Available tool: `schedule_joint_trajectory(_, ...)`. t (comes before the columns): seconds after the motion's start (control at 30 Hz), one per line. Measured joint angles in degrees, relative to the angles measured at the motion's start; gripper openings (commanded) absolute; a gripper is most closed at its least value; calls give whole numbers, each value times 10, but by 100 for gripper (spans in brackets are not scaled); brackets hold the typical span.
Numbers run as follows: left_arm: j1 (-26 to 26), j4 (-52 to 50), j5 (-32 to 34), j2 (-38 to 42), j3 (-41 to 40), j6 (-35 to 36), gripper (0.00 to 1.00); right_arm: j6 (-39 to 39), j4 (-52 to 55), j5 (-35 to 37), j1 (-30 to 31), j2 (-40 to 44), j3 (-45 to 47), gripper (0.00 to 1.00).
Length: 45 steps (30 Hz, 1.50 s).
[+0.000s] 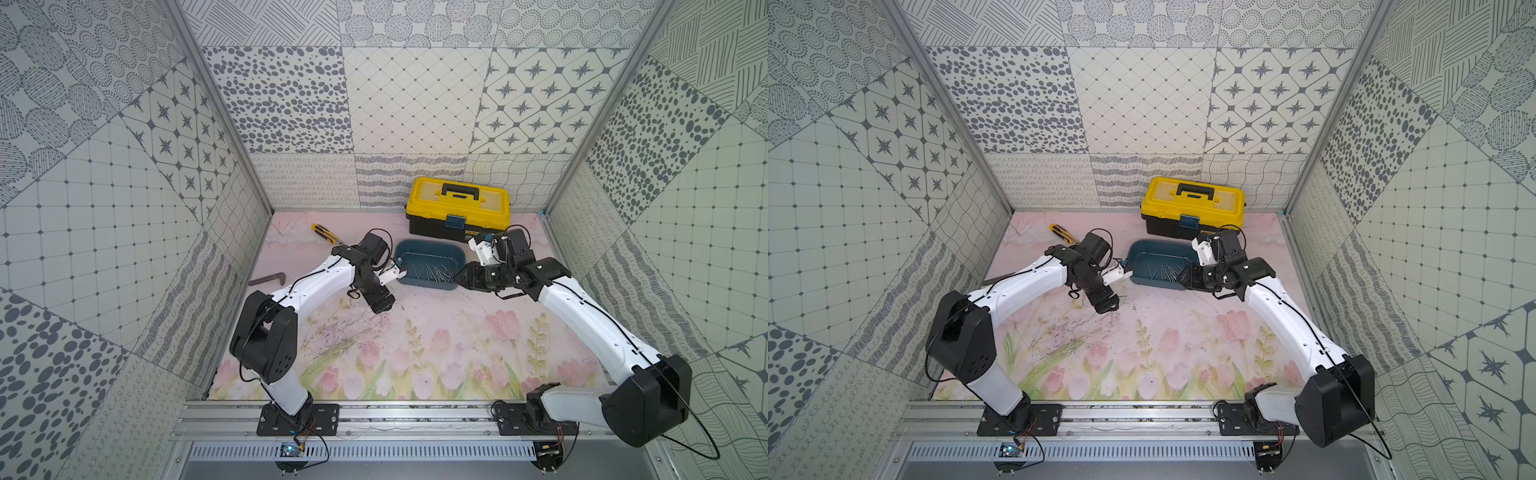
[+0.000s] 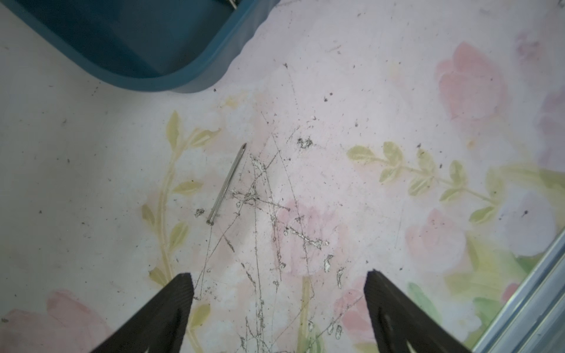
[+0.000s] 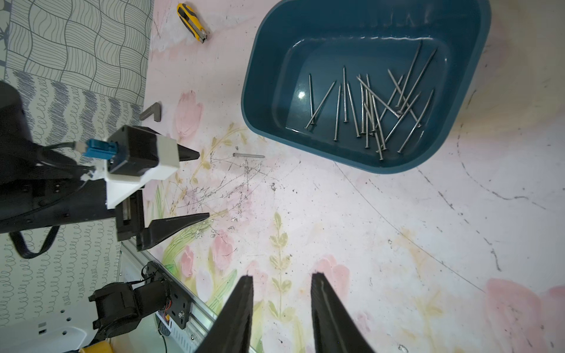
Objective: Put the nails on the desktop into the storage box
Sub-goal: Pick up the nail from the center of the board.
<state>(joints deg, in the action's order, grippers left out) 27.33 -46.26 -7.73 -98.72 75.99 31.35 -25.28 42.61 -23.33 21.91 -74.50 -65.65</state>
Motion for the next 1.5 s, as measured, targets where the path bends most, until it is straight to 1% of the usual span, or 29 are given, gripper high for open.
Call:
schedule_joint_trajectory(0.3, -11, 21, 8, -56, 0, 144, 87, -27, 3, -3, 2, 0, 1, 39)
schedule_joint_trajectory(0.43, -22, 25, 8, -70, 0, 199, 81, -36, 9, -4, 3, 0, 1, 40)
schedule_joint_trajectory(0.6, -35, 40, 9, -91, 1, 249, 78, -46, 14, -4, 5, 0, 1, 40)
schedule_joint_trajectory(0.7, -38, 47, 9, -106, 5, 276, 73, -52, 16, -4, 8, 0, 1, 40)
schedule_joint_trajectory(0.77, -39, 49, 10, -115, 9, 291, 71, -55, 17, -2, 10, 0, 1, 40)
schedule_joint_trajectory(0.87, -39, 50, 10, -130, 17, 311, 65, -61, 18, 0, 17, 0, 1, 41)
schedule_joint_trajectory(1.07, -39, 52, 10, -155, 30, 336, 49, -68, 18, 0, 29, 0, 1, 42)
schedule_joint_trajectory(1.27, -39, 46, 8, -168, 43, 349, 44, -72, 19, -1, 32, 0, -1, 42)
schedule_joint_trajectory(1.43, -42, 47, 6, -171, 44, 354, 42, -73, 20, -3, 31, -2, -5, 43)
schedule_joint_trajectory(1.5, -42, 47, 6, -172, 45, 355, 38, -73, 20, -5, 31, -5, -6, 43)
